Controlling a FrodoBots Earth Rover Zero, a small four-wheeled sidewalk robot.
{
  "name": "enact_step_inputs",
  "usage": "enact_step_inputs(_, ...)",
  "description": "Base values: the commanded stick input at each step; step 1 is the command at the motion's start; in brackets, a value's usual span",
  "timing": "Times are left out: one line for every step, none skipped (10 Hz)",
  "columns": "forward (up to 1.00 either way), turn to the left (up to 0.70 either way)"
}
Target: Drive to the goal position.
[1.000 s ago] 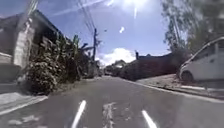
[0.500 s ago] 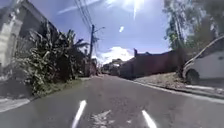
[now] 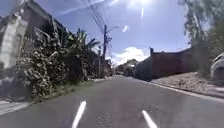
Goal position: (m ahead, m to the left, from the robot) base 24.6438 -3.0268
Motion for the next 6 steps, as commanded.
enact_step_inputs(1.00, 0.00)
enact_step_inputs(1.00, 0.00)
enact_step_inputs(1.00, 0.00)
enact_step_inputs(1.00, 0.00)
enact_step_inputs(1.00, 0.04)
enact_step_inputs(1.00, 0.07)
